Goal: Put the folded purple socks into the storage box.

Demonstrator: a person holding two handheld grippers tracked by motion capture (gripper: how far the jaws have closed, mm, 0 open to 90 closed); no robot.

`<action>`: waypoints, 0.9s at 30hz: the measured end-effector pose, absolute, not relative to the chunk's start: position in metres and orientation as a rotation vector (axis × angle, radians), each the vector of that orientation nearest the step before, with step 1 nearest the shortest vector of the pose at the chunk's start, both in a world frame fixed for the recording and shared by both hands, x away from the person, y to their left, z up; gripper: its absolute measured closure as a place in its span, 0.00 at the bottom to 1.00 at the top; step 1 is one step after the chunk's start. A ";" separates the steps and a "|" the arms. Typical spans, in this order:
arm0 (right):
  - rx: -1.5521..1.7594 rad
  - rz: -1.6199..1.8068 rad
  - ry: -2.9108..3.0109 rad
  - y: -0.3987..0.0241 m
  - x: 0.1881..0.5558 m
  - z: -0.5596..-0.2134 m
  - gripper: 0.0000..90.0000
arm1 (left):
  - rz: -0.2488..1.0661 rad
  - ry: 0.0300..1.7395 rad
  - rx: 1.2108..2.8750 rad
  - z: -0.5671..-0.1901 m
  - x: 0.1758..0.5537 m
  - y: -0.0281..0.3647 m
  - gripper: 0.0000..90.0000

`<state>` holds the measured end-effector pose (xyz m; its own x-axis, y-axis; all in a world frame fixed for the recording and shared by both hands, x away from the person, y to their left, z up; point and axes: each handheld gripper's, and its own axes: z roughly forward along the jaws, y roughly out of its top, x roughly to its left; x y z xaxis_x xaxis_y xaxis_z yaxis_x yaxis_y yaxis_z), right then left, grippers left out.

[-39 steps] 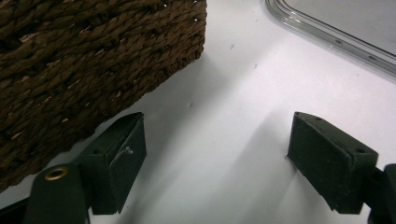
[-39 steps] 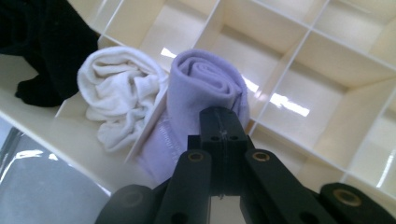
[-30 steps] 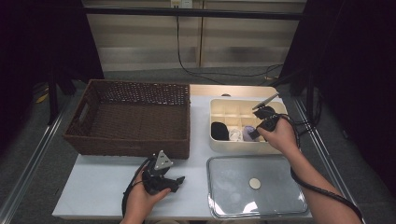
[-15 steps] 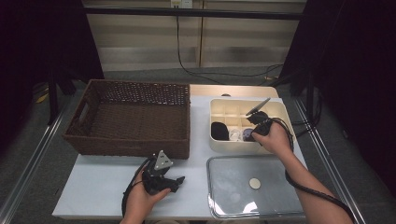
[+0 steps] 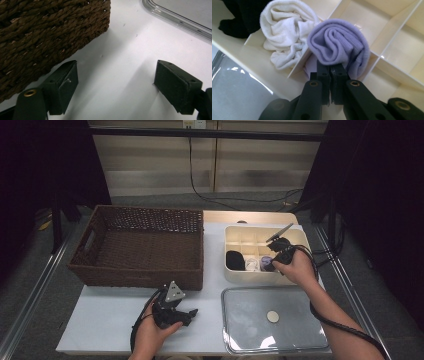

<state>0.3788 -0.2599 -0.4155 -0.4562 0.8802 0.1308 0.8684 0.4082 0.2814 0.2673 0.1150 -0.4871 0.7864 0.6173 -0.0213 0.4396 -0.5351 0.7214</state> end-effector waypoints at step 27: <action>1.553 0.637 2.545 -0.282 0.369 -0.374 0.47 | 0.304 0.779 2.223 -0.487 0.267 0.115 0.21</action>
<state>0.3686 -0.2820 -0.3741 -0.4776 0.8681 0.1351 0.8294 0.3948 0.3952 0.2673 0.1151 -0.4871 0.7866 0.6171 -0.0214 0.4394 -0.5352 0.7214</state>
